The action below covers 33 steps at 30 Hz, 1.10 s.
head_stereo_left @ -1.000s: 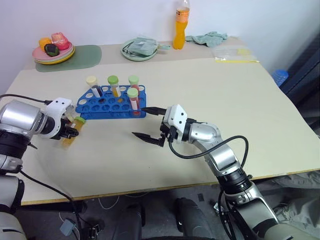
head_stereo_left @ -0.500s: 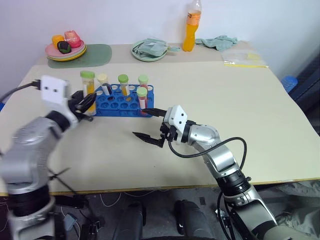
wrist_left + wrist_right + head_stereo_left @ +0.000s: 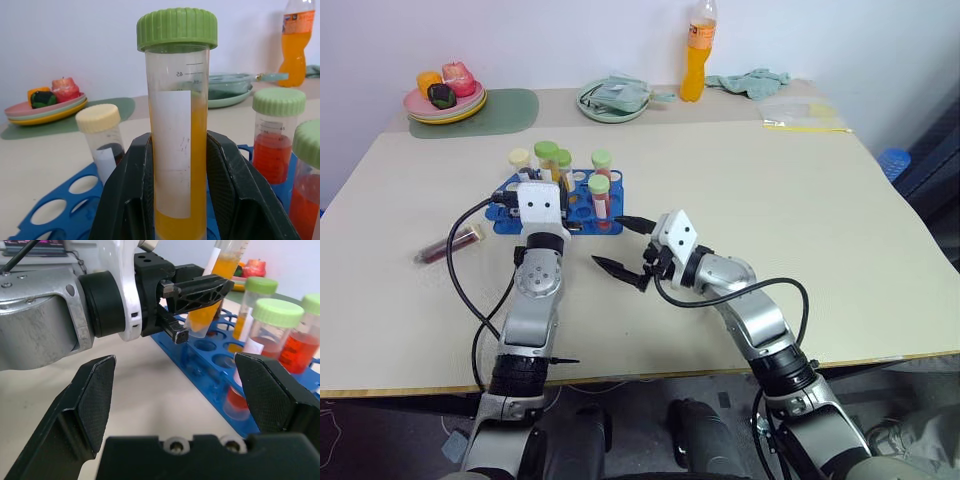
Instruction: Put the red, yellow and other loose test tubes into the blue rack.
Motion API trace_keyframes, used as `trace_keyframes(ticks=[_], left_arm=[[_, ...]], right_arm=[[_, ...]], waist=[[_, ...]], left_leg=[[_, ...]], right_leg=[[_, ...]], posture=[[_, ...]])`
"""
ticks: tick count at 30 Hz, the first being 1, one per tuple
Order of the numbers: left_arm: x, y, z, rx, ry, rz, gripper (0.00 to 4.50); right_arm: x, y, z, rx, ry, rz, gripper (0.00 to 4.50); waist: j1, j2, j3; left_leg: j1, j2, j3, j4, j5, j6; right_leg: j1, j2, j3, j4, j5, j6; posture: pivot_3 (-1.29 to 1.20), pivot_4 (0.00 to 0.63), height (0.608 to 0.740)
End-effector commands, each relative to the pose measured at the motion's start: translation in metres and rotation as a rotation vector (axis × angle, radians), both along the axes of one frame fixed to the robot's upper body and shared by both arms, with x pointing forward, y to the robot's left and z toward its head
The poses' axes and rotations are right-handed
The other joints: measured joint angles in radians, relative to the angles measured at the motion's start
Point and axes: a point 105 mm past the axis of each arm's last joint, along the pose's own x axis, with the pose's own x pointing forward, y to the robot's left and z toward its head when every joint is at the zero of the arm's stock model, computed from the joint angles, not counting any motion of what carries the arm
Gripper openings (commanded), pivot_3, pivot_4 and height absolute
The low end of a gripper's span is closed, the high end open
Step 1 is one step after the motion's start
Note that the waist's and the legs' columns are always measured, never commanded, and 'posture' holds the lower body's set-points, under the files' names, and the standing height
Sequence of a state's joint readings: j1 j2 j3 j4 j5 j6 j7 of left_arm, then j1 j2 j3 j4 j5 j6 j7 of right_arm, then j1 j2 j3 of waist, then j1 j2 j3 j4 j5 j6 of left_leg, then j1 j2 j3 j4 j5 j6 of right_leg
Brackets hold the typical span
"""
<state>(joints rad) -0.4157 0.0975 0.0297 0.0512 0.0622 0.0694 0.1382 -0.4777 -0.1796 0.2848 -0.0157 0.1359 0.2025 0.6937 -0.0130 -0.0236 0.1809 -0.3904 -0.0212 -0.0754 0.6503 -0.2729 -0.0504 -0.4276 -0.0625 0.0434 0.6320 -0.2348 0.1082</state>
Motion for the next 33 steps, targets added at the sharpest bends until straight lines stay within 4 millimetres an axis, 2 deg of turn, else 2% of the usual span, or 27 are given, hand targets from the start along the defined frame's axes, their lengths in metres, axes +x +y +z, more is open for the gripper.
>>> trace_keyframes(ticks=[1,6,13,22,23,24,28,31,33], left_arm=[[0.002,-0.006,0.012,0.012,-0.066,-0.021,1.19],[0.01,-0.008,0.002,0.007,-0.041,-0.027,1.19],[0.016,-0.008,0.0,-0.045,-0.074,-0.045,1.19],[0.013,-0.008,-0.017,-0.082,-0.072,-0.056,1.19],[0.012,-0.008,-0.019,-0.1,-0.065,-0.07,1.97],[0.011,-0.009,-0.019,-0.114,-0.065,-0.083,2.29],[0.0,0.006,-0.008,-0.205,-0.147,-0.074,4.32],[-0.012,0.02,0.004,-0.236,-0.199,-0.058,4.45],[-0.025,0.042,0.017,-0.268,-0.236,-0.019,4.45]], right_arm=[[-0.003,-0.002,0.016,0.032,-0.052,-0.002,4.2],[-0.003,-0.004,0.016,0.031,-0.048,-0.01,4.2],[-0.002,-0.005,0.016,0.024,-0.05,-0.011,4.2],[-0.003,-0.006,0.017,0.026,-0.047,-0.015,4.2],[-0.003,-0.007,0.017,0.027,-0.044,-0.015,4.2],[-0.003,-0.007,0.016,0.028,-0.042,-0.015,4.2],[-0.003,-0.007,0.016,0.03,-0.034,-0.018,4.2],[-0.003,-0.008,0.016,0.03,-0.032,-0.019,4.2],[-0.004,-0.01,0.015,0.03,-0.031,-0.02,4.2]], waist=[[0.0,0.0,0.0],[0.0,0.0,0.0],[0.001,0.0,0.0],[0.001,0.0,0.0],[0.001,0.0,0.0],[0.001,0.0,0.0],[-0.001,0.0,0.0],[-0.003,0.0,0.0],[-0.004,0.0,0.0]], left_leg=[[0.0,0.0,0.0,0.0,0.0,0.0],[0.0,0.0,0.0,0.0,0.0,0.0],[0.0,0.0,0.0,0.0,0.0,0.0],[0.0,0.0,0.0,0.0,0.0,0.0],[0.0,0.0,0.0,0.0,0.0,0.0],[0.0,0.0,0.0,0.0,0.0,0.0],[0.0,0.0,0.0,0.0,0.0,0.0],[0.0,0.0,-0.001,0.0,0.0,0.0],[0.0,0.0,-0.001,0.0,0.0,0.0]], right_leg=[[0.0,0.0,0.0,0.0,0.0,0.0],[0.0,0.0,0.0,0.0,0.0,0.0],[0.0,0.0,0.0,0.0,0.0,0.0],[0.0,0.0,0.0,0.0,0.0,0.0],[0.0,0.0,0.0,0.0,0.0,0.0],[0.0,0.0,0.0,0.0,0.0,0.0],[0.0,0.0,0.0,0.0,0.0,0.0],[0.0,0.0,0.0,0.0,0.0,0.0],[0.0,0.0,0.0,0.0,0.0,0.0]], posture=[[0.0,0.15,0.74],[0.0,0.15,0.74],[0.0,0.15,0.74],[0.0,0.15,0.74],[0.0,0.15,0.74],[0.0,0.15,0.74],[0.0,0.15,0.74],[0.0,0.15,0.74],[0.0,0.15,0.74]])
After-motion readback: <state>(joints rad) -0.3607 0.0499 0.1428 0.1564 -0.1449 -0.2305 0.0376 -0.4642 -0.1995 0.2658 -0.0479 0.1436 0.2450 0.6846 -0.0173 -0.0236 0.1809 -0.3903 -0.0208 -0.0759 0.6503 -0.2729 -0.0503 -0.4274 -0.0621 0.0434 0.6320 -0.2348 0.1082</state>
